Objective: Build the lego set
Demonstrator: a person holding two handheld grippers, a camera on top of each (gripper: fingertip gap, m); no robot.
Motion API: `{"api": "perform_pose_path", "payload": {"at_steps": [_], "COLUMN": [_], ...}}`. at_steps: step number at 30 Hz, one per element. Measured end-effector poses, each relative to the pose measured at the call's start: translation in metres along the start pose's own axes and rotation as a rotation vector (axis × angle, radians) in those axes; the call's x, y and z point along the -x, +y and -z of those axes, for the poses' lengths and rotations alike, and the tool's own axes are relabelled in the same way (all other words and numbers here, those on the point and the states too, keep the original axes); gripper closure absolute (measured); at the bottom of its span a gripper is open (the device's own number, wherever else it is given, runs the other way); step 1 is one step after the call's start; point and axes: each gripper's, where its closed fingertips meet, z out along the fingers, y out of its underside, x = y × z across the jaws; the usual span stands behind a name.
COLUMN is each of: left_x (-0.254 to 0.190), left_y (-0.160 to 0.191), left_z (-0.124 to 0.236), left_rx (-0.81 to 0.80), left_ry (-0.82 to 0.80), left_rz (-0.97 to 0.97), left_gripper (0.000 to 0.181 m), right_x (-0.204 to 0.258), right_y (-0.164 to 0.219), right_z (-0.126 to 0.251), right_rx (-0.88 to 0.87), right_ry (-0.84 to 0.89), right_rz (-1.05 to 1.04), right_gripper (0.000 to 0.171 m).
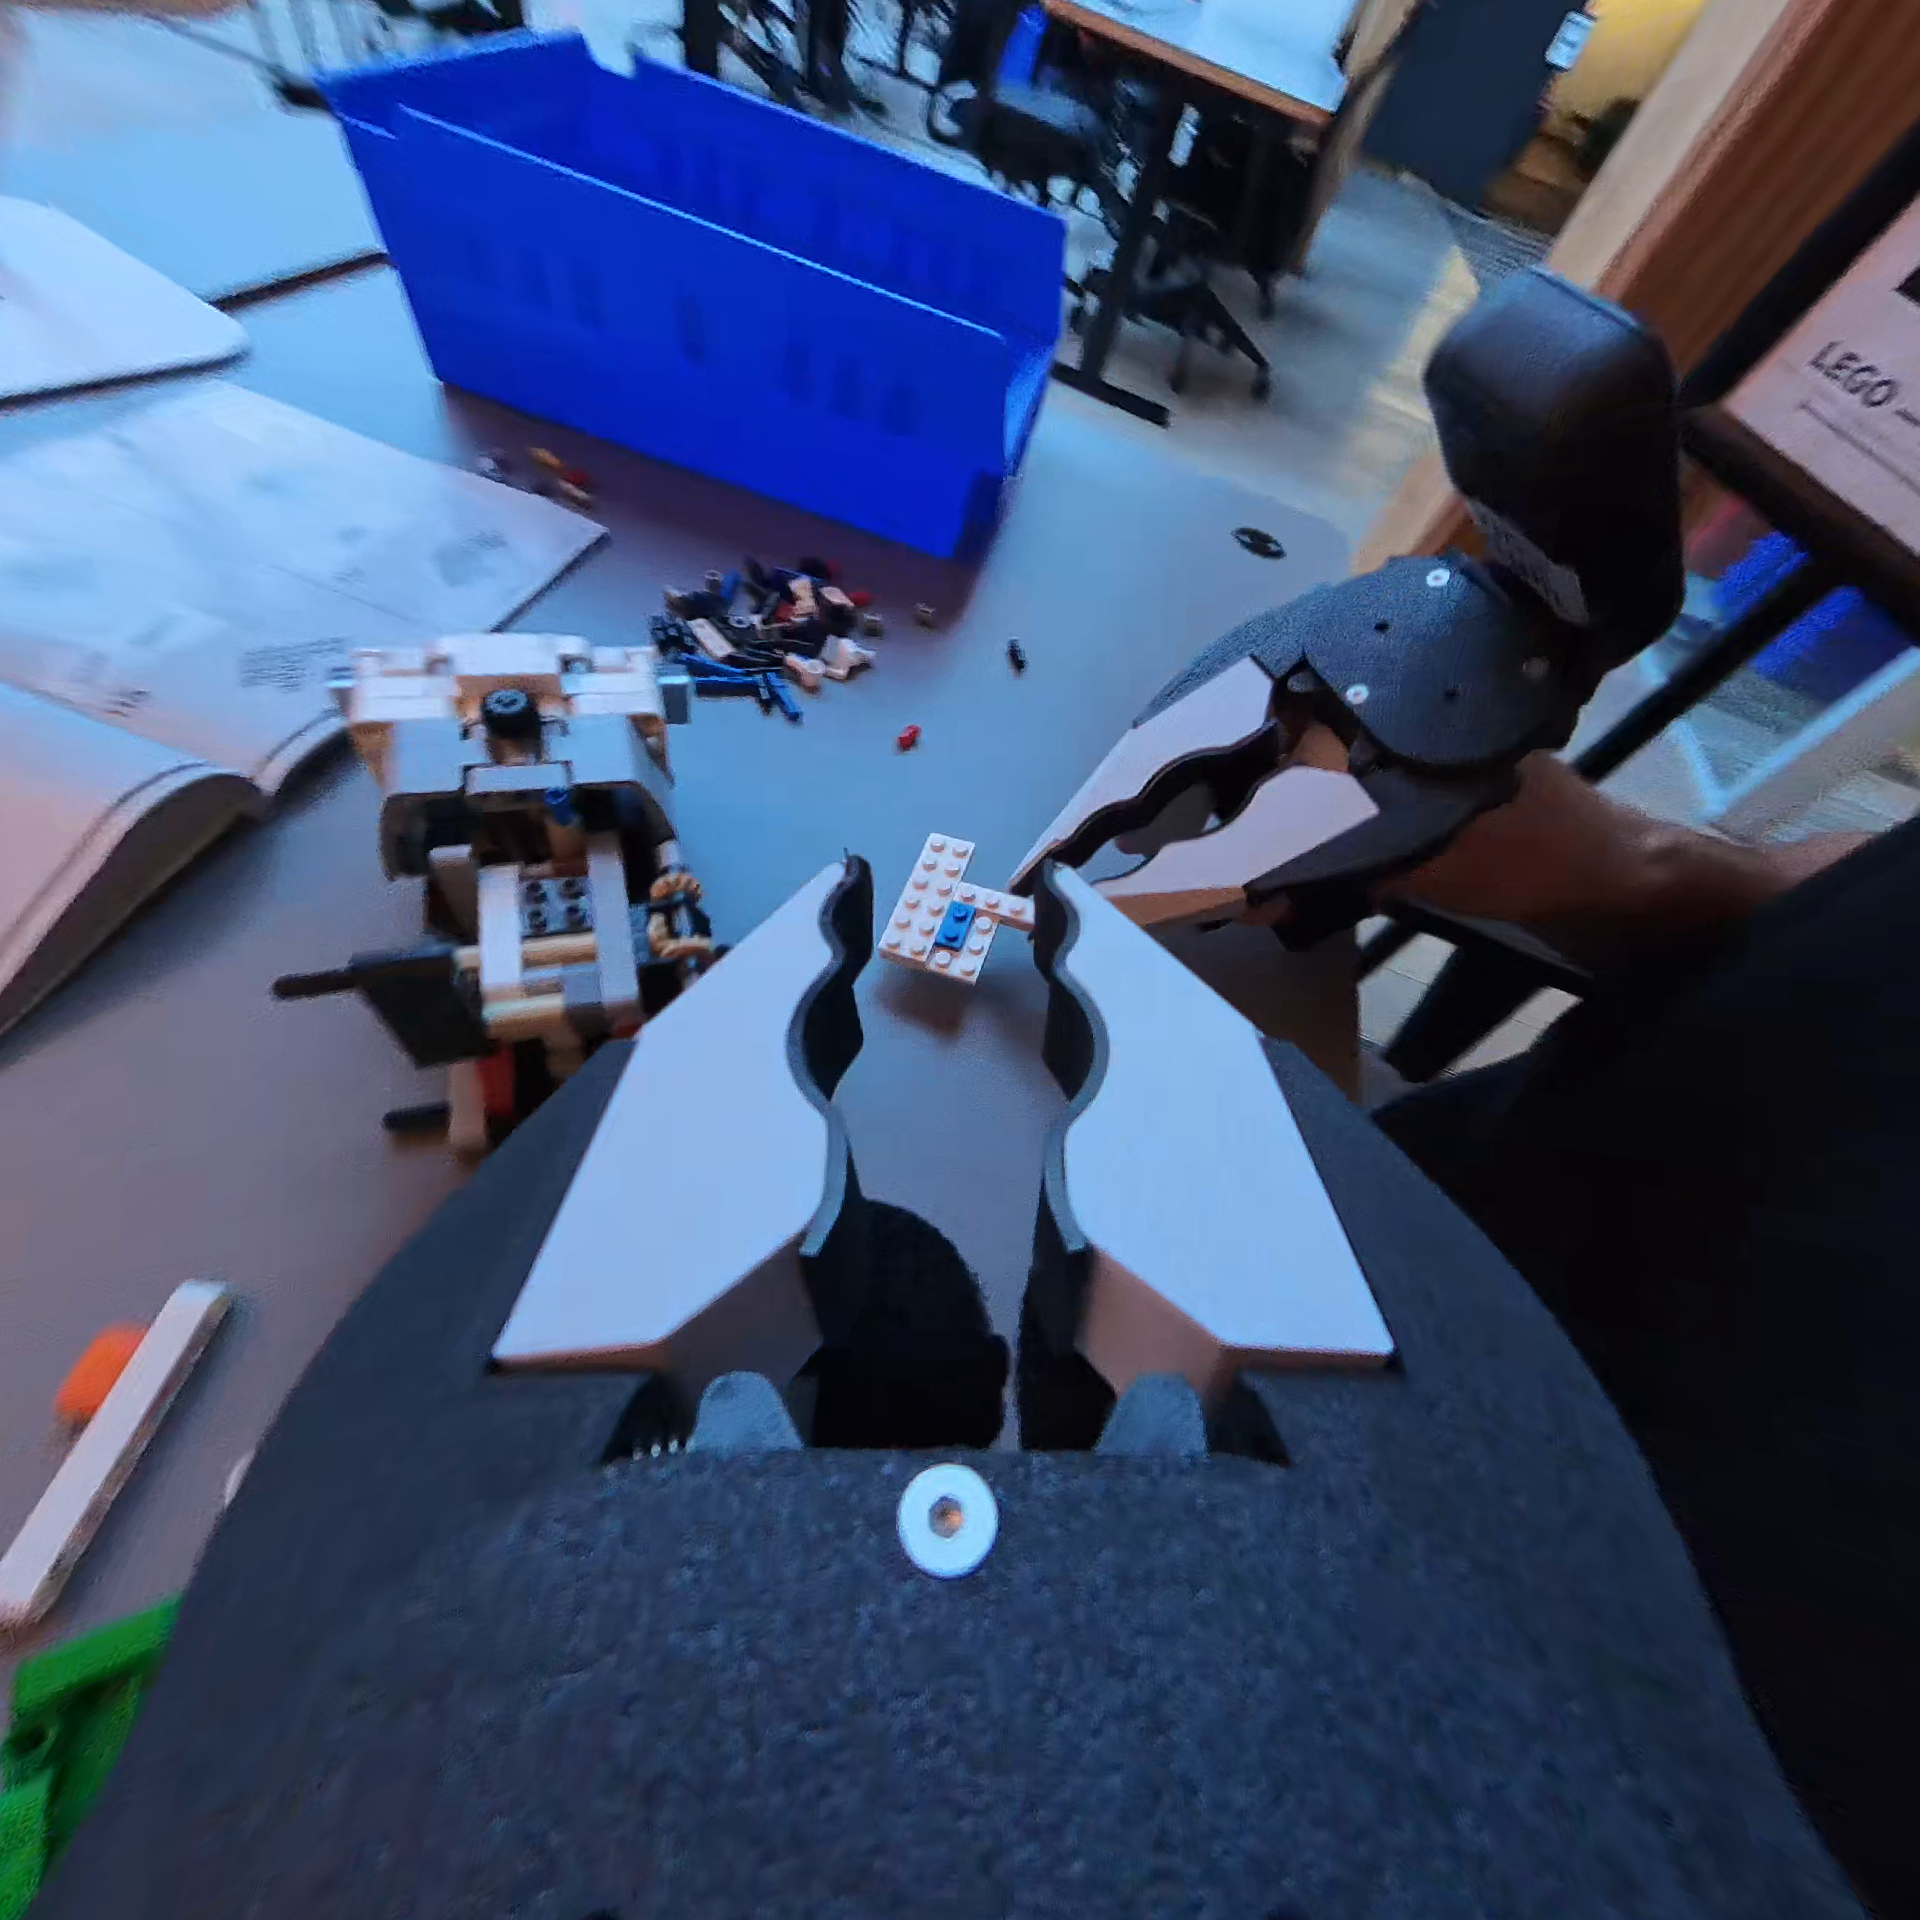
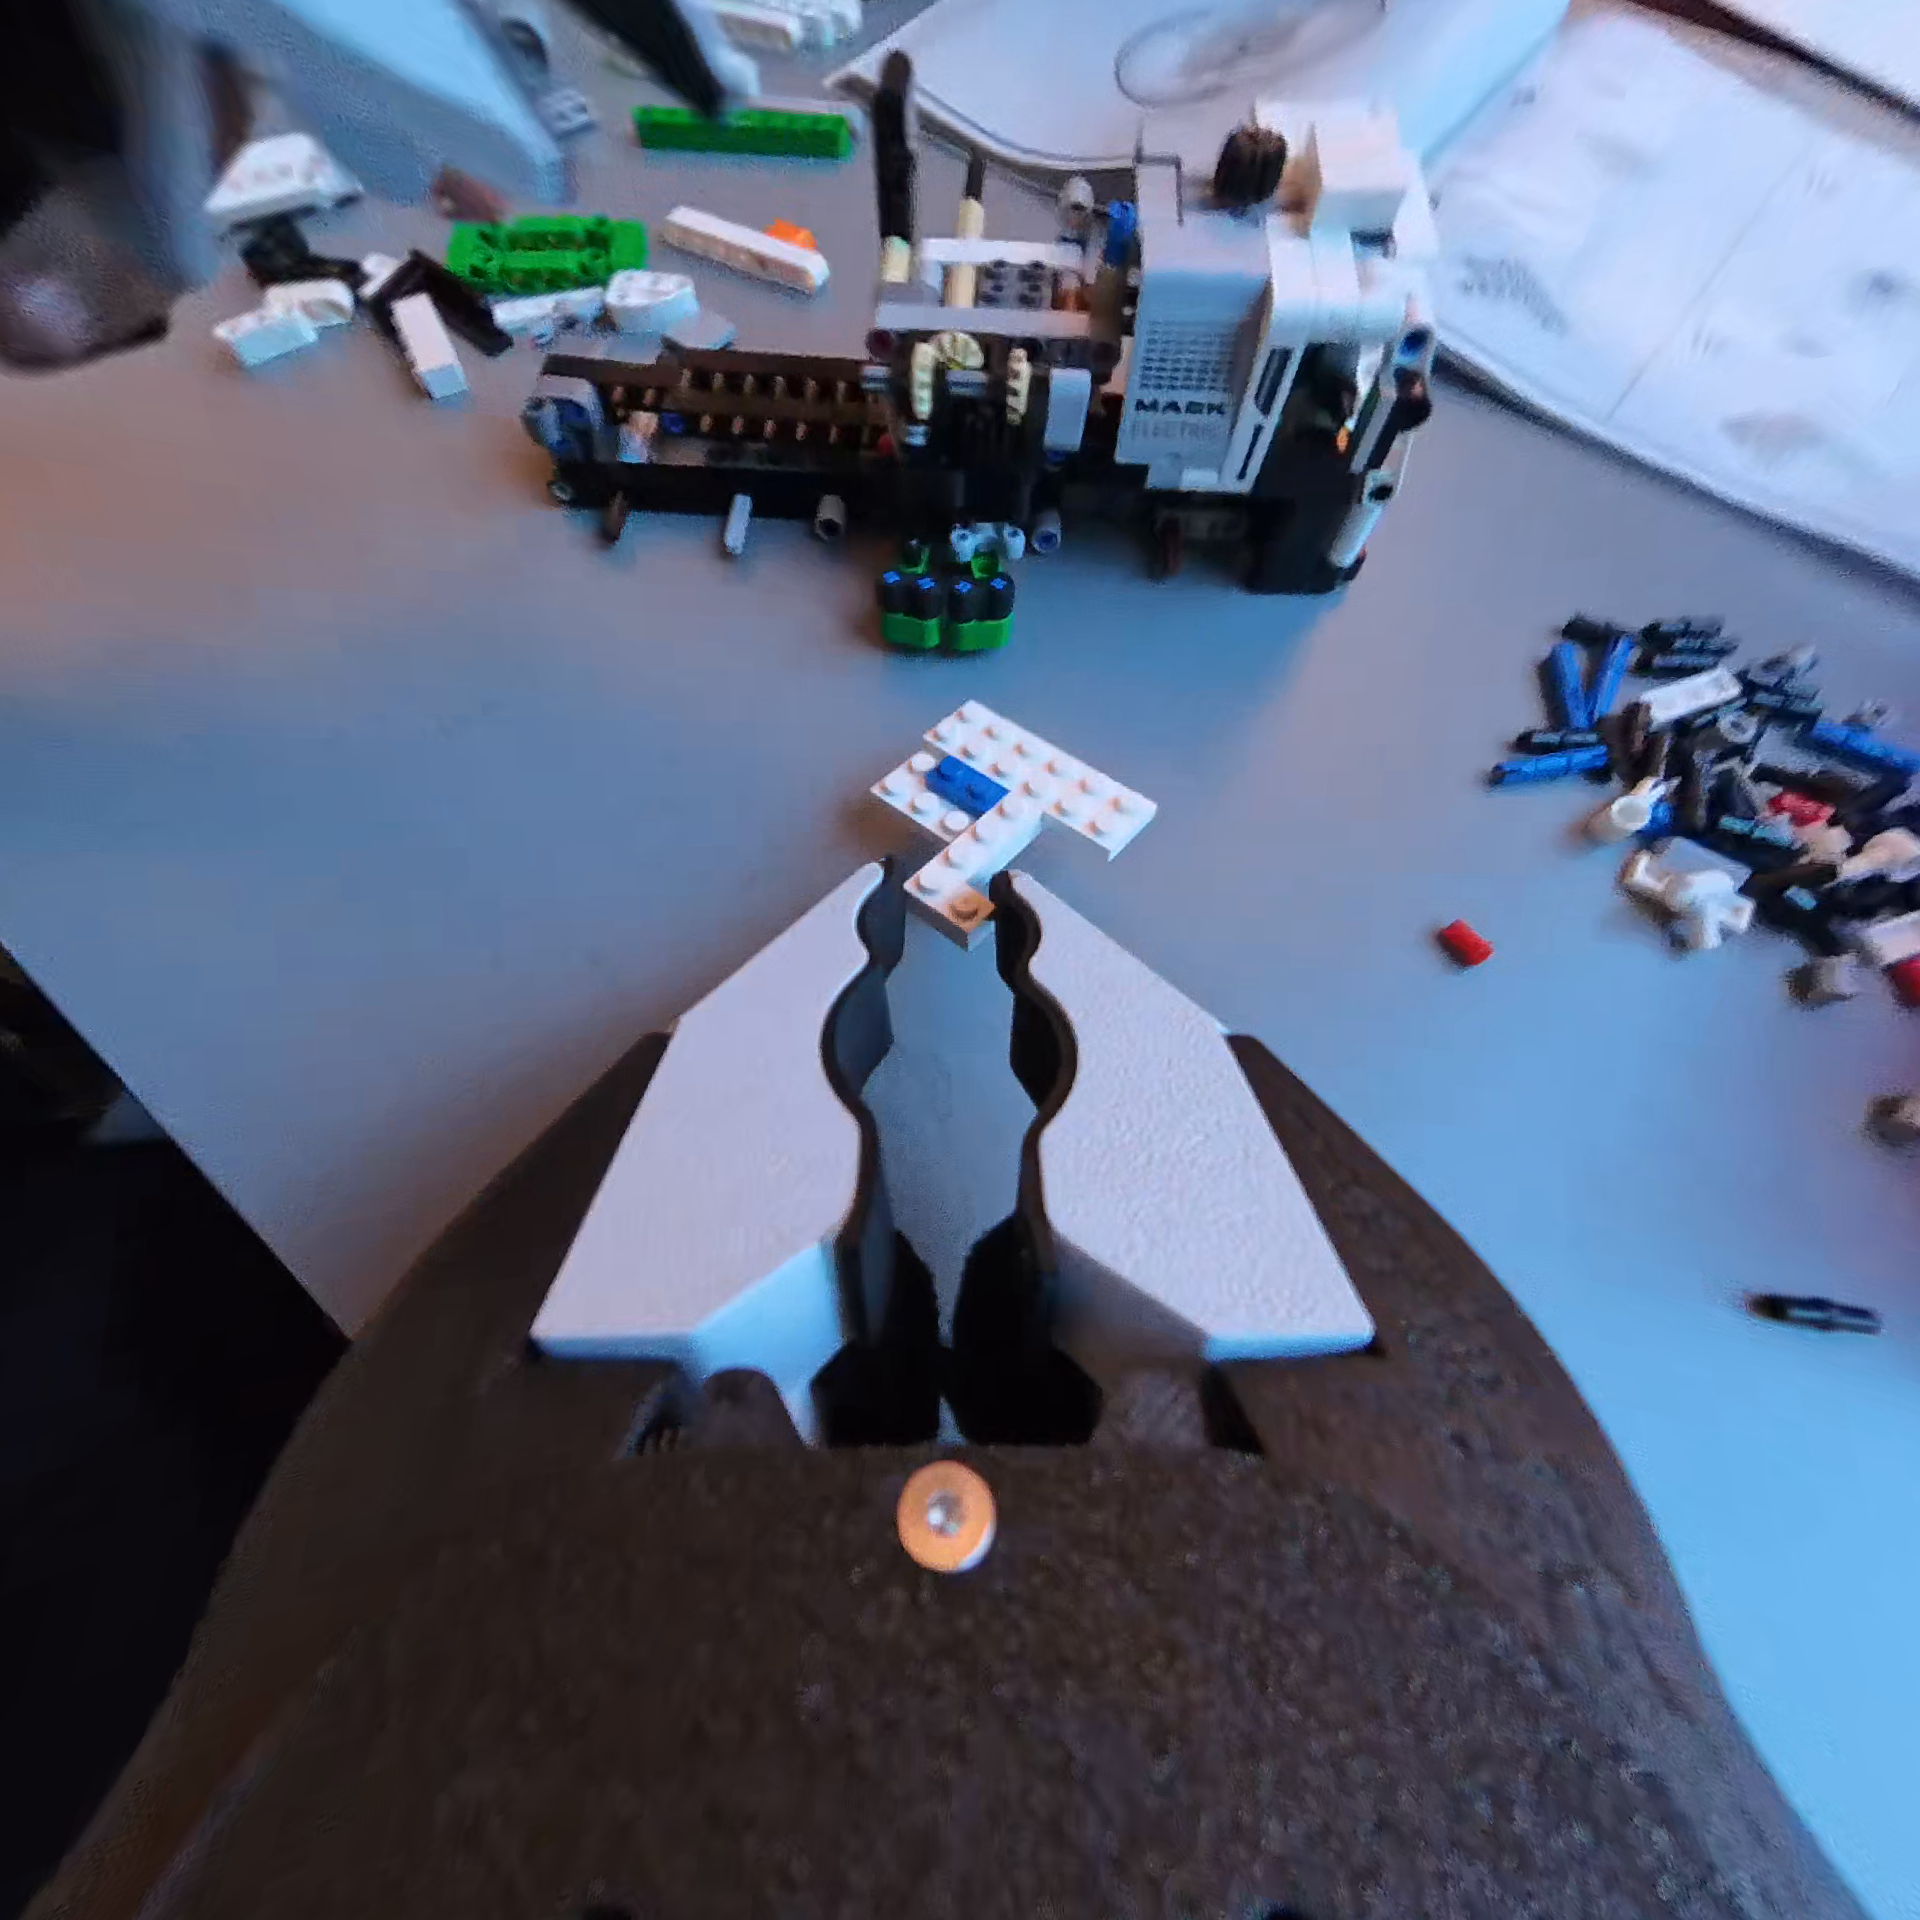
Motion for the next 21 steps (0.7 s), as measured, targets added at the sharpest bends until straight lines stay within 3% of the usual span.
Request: {"api": "perform_pose_path", "payload": {"at_steps": [11, 17, 21], "left_x": [-0.005, -0.002, 0.006], "left_y": [0.054, 0.052, 0.056], "left_z": [0.038, 0.056, 0.073], "left_rx": [-0.122, -0.19, -0.201], "left_ry": [-0.332, -0.41, -0.488], "left_rz": [-0.082, -0.063, -0.05], "left_gripper": [0.153, 0.153, 0.153], "right_x": [-0.018, 0.015, -0.002], "right_y": [0.013, 0.003, -0.007], "right_z": [-0.016, -0.023, 0.003], "right_rx": [0.082, 0.061, -0.039], "right_ry": [0.039, -0.069, -0.01], "right_rz": [-0.199, -0.191, -0.07], "right_gripper": [0.154, 0.147, 0.145]}}
